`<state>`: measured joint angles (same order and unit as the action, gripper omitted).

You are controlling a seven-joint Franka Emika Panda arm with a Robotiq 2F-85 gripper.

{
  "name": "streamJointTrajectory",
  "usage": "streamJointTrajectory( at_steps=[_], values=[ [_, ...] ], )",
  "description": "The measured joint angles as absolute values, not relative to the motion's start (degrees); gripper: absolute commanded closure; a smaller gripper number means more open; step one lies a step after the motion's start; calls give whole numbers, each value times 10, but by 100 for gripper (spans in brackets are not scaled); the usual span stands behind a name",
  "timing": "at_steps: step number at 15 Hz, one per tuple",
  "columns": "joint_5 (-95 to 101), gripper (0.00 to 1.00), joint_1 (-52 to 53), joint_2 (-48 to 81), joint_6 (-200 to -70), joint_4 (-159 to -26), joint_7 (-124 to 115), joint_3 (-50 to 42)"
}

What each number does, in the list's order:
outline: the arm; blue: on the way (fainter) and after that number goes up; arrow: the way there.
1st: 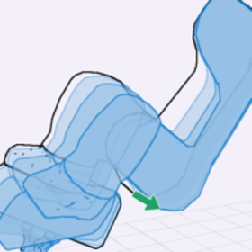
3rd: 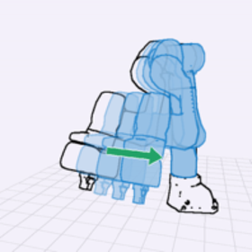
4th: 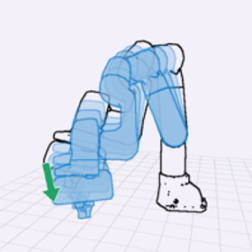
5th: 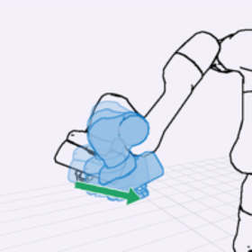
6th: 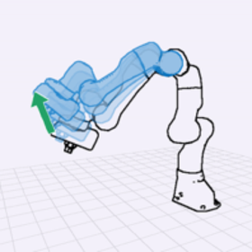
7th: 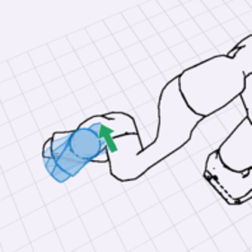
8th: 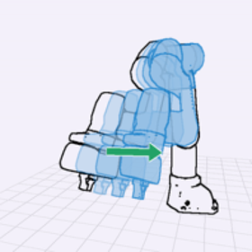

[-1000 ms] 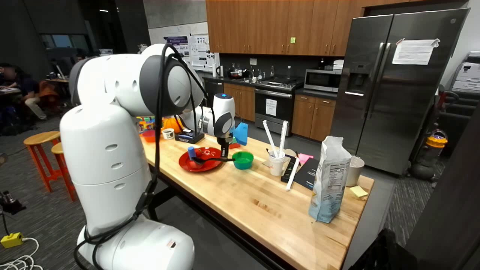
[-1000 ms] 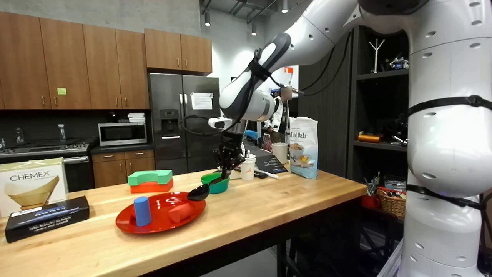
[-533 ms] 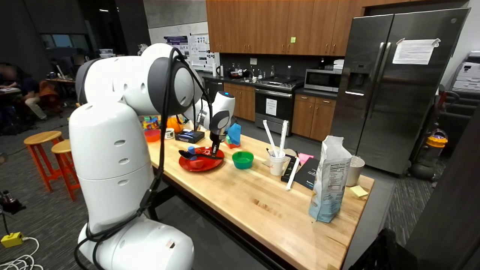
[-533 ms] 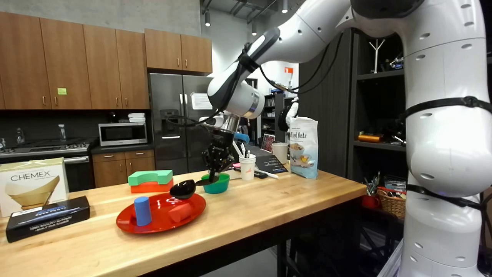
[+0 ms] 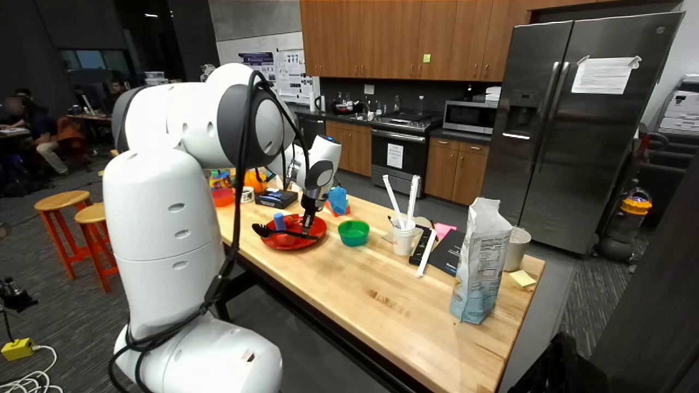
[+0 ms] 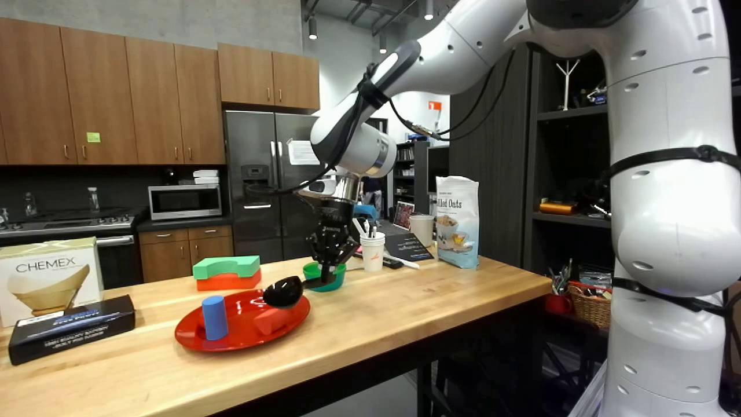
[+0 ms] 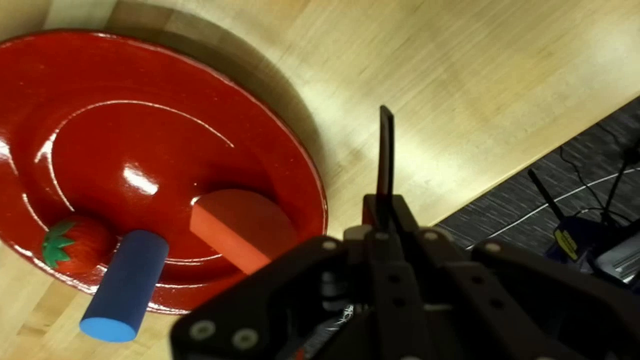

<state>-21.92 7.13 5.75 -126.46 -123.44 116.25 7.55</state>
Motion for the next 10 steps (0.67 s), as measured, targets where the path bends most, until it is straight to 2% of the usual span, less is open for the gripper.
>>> streamJointTrajectory(
  at_steps=[10],
  values=[
    [-147, 99, 71, 82, -1298, -1238, 1147, 75]
  ],
)
